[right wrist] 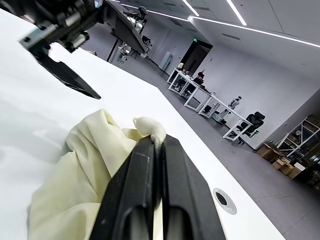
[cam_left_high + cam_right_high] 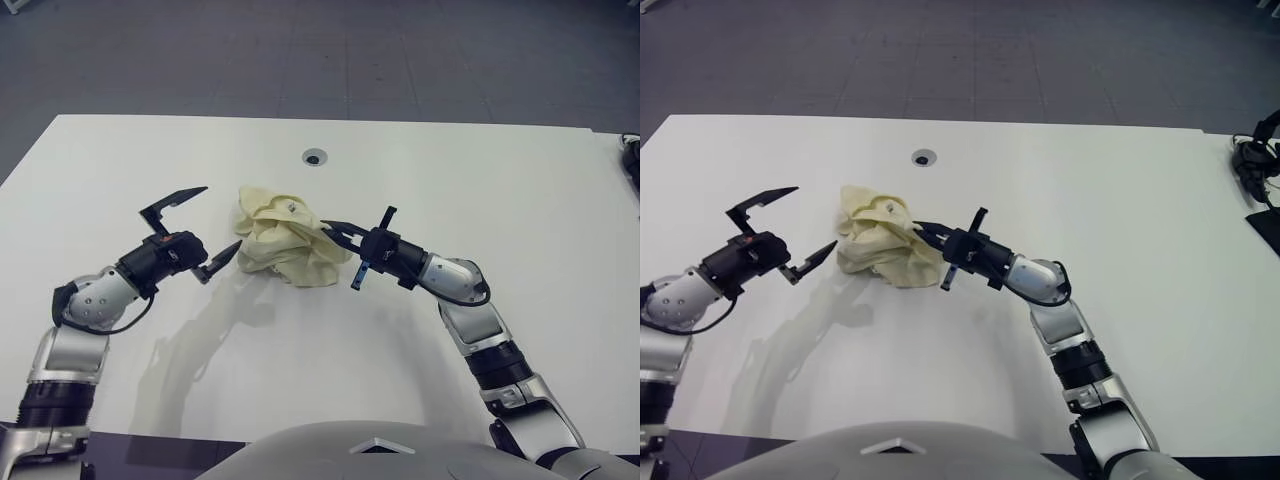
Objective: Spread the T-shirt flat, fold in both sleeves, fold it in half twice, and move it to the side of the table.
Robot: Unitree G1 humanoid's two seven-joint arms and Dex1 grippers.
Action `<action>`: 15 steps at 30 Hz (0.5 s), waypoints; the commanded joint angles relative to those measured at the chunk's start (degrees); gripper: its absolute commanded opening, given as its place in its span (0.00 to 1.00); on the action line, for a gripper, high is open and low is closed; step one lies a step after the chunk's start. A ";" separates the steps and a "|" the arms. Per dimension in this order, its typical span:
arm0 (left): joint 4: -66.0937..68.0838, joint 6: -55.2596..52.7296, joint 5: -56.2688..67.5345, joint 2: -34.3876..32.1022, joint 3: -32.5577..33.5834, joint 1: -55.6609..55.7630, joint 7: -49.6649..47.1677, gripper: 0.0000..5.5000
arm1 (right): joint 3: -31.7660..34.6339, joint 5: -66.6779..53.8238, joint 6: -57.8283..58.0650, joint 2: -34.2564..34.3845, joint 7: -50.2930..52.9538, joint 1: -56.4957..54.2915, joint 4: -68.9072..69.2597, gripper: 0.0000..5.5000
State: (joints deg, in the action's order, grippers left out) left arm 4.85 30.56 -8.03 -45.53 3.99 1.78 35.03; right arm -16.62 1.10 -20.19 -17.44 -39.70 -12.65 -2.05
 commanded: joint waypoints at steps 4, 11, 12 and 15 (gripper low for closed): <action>15.17 9.99 -19.92 -3.06 -8.77 16.41 -7.79 0.98 | 0.31 0.58 0.20 -1.15 0.94 0.37 0.75 0.00; 25.91 15.28 -28.11 -1.50 -14.31 23.43 -18.25 0.98 | -0.70 0.89 -0.27 -0.89 1.59 0.36 0.60 0.00; 27.24 15.72 -28.67 -1.39 -14.91 24.04 -19.37 0.98 | -0.73 0.91 -0.30 -0.89 1.68 0.37 0.61 0.00; 29.73 16.67 -29.46 -0.96 -16.42 25.51 -21.55 0.98 | -0.77 1.01 -0.37 -0.84 1.92 0.38 0.63 0.00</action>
State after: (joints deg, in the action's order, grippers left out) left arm 33.13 46.43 -36.49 -46.69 -11.25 25.23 14.77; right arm -17.02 1.76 -20.42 -18.28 -37.94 -12.38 -1.93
